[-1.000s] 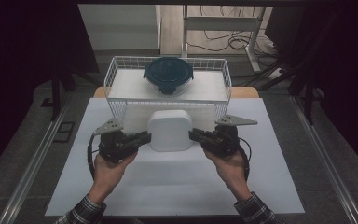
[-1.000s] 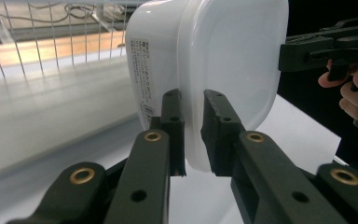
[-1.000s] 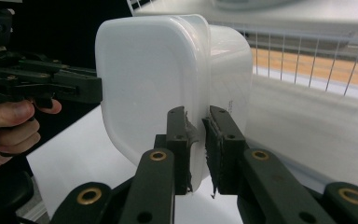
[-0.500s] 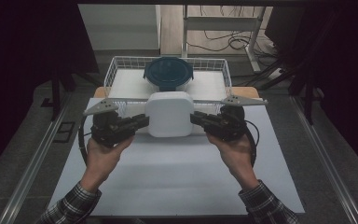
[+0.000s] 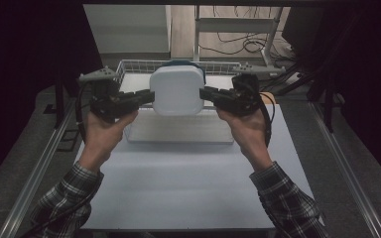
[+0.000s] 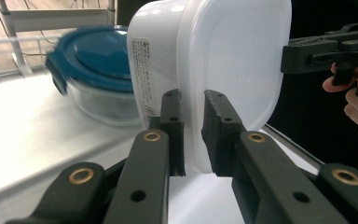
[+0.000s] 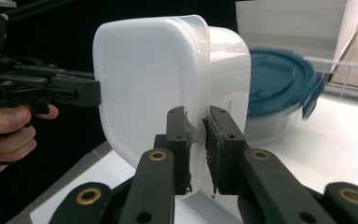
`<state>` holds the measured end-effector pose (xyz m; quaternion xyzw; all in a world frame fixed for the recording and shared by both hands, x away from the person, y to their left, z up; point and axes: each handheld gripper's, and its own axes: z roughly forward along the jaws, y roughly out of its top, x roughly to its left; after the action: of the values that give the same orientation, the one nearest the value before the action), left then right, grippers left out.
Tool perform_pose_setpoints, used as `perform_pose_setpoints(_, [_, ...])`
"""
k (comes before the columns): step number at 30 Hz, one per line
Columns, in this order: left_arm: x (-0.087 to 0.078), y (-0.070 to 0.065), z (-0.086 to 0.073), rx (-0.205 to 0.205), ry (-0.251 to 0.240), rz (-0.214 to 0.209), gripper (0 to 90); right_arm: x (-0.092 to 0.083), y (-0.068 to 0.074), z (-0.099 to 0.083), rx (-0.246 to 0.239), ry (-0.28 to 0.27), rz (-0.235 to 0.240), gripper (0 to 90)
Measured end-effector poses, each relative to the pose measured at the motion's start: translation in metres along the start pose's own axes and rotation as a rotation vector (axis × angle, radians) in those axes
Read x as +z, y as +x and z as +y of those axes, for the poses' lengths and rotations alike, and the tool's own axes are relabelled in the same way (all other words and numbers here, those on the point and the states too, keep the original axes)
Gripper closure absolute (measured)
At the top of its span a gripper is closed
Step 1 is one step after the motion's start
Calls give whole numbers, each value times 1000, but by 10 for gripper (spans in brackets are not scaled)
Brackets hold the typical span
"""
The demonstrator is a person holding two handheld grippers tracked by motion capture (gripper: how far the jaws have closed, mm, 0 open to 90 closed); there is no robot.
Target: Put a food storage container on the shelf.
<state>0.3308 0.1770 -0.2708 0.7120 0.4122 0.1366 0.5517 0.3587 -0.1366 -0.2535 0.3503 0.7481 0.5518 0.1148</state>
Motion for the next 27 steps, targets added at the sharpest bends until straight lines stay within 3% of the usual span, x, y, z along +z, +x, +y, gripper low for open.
perform_pose_setpoints(9, [18,21,36,-15,24,21,787,22,-20,34,35,0,-38,785])
perform_pose_setpoints(15, [30,36,42,-61,28,50,771,41,-30,43,64,22,-54,782])
perform_pose_setpoints(22, [34,41,49,-65,38,34,707,48,-35,52,90,51,-49,758])
perform_pose_setpoints(27, [42,43,52,-63,39,34,621,55,-36,57,94,56,-68,670])
